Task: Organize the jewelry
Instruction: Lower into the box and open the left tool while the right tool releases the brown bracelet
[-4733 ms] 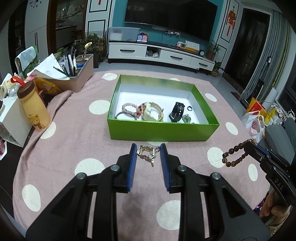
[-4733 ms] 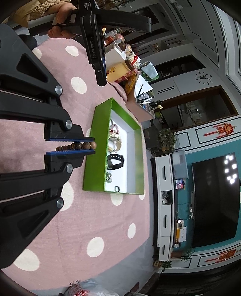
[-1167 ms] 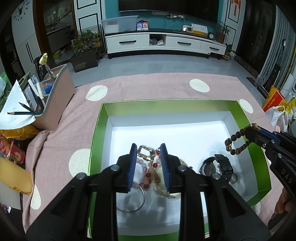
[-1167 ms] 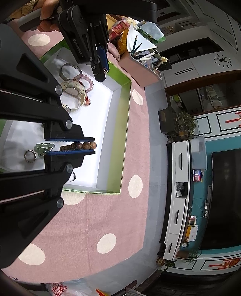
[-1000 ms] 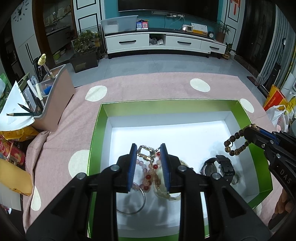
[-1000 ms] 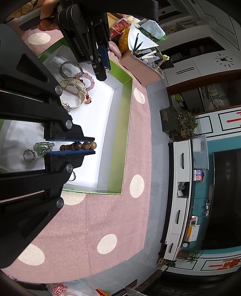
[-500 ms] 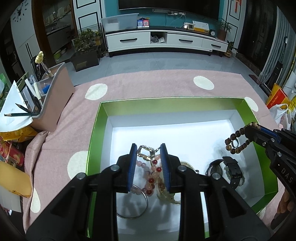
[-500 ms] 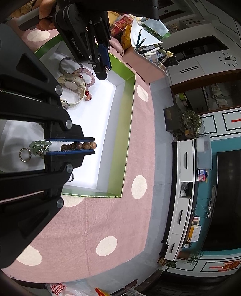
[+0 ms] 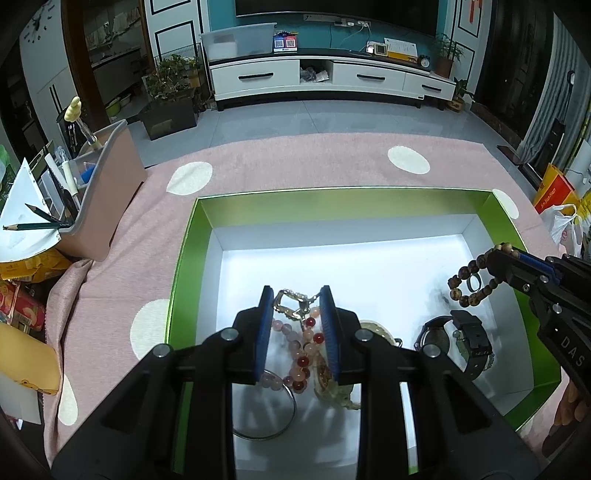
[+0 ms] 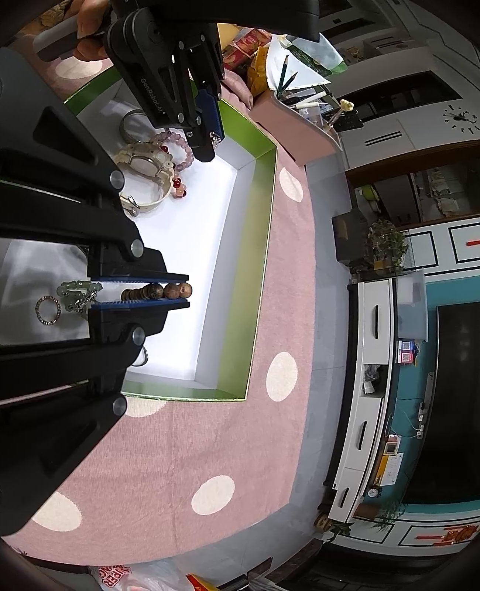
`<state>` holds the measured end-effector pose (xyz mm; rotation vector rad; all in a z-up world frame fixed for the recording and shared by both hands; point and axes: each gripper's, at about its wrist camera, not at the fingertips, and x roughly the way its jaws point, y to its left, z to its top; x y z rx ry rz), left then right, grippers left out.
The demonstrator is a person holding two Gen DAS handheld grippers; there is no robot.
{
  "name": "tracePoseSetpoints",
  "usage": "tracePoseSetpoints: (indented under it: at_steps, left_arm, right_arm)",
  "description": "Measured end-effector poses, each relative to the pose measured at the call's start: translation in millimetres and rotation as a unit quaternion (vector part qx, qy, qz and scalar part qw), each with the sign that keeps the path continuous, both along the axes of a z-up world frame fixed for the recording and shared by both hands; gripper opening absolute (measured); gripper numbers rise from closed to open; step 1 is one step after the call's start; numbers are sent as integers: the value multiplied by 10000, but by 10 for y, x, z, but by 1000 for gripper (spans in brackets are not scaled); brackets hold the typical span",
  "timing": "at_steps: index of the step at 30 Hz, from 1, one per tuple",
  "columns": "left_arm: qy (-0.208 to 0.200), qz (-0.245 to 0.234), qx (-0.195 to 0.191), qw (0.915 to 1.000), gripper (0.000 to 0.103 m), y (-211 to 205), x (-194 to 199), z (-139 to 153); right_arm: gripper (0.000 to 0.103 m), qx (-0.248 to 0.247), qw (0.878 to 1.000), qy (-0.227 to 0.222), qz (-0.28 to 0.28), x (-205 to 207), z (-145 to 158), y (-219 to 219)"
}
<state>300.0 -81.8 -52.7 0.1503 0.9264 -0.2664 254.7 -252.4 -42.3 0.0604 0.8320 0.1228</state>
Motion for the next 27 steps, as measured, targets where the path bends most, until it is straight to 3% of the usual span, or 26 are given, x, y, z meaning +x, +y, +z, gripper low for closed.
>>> tracePoseSetpoints:
  at_steps: [27]
  left_arm:
    - [163, -1, 160, 9997, 25, -51, 55, -174]
  right_arm:
    - [7, -111, 9998, 176, 27, 13, -96, 45]
